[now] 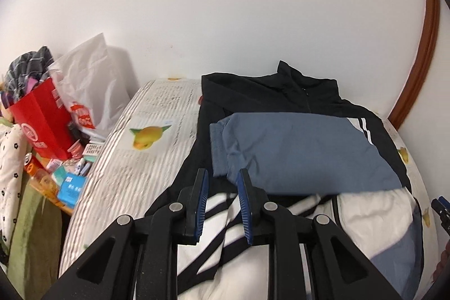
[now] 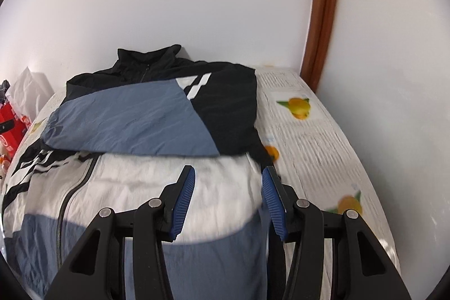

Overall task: Fold large clothes
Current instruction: 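Release the sleeve and move both tools toward the jacket hem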

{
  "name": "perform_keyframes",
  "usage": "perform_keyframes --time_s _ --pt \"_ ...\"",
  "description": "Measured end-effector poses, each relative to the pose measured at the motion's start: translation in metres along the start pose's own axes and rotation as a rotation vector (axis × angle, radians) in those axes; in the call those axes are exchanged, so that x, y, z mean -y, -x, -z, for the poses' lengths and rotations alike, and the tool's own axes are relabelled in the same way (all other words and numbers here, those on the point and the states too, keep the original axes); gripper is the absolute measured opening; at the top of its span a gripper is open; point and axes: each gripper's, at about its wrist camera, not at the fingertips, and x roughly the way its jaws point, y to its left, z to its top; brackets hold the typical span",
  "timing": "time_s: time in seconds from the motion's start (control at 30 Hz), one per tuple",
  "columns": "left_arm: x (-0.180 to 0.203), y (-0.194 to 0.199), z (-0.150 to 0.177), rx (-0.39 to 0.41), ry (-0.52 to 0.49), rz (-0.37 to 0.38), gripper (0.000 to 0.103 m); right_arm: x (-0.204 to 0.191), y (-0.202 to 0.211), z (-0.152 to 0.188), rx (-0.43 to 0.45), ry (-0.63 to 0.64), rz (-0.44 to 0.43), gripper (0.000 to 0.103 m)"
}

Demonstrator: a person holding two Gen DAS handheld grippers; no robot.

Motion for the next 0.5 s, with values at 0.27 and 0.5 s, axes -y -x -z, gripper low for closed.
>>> perform_keyframes --time_s 0.27,0.5 --pt "-0.04 0.033 0.052 -0.03 0.017 0.011 0.051 0.011 0.028 0.046 -0.014 0.009 0.027 0.059" --pt "-0.075 0.034 0.105 -0.096 0.057 0.024 0.062 0.041 0.012 0.102 -0.11 -0.089 0.034 0.069"
